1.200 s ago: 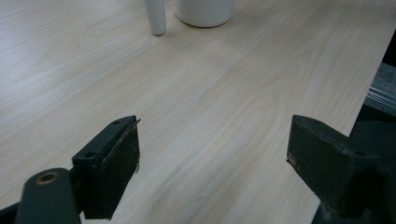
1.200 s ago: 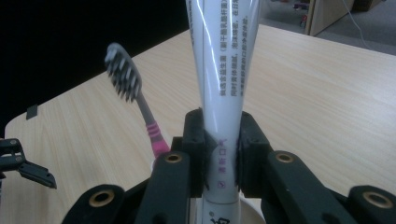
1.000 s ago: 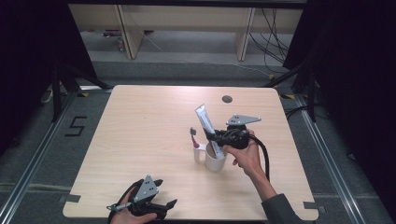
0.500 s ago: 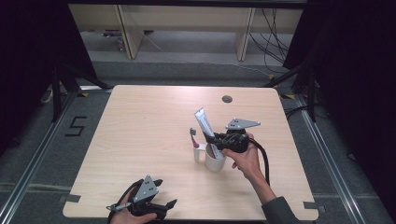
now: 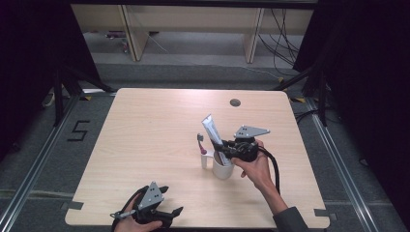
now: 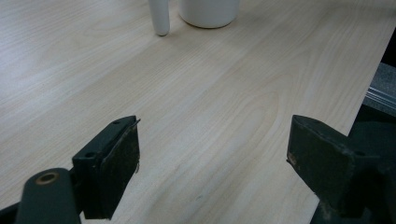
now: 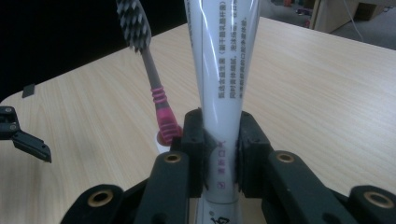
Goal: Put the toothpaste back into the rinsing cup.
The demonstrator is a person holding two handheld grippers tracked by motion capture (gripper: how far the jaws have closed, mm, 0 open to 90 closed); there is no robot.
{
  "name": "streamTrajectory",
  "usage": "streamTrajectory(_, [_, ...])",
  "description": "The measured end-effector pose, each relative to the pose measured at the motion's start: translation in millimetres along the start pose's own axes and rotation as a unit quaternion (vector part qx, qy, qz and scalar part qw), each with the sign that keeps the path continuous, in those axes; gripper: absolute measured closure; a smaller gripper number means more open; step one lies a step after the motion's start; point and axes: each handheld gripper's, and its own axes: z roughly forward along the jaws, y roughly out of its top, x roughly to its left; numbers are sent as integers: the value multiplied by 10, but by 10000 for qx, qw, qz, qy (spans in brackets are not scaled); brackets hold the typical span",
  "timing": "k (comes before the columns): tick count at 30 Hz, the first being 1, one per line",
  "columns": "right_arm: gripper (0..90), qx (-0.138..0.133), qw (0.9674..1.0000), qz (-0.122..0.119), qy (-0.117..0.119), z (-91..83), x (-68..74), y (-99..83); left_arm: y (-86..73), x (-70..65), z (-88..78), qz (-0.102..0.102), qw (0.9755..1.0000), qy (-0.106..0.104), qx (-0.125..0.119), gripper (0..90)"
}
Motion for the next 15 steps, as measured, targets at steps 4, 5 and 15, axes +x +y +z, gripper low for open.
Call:
streamTrajectory(4, [765,84,9999,24,-98,-15,29,-36,-1,6,-8,71,10000,41,38,166])
streamTrajectory(5, [766,93,9999,-107,-99,-10,15,-44,2,10,-11,82,9999,45,63,166])
streamTrajectory(15, [768,317,9995,6,-41,-9,23,-211,-4,-10,8,-42,10000,-5,-66,166])
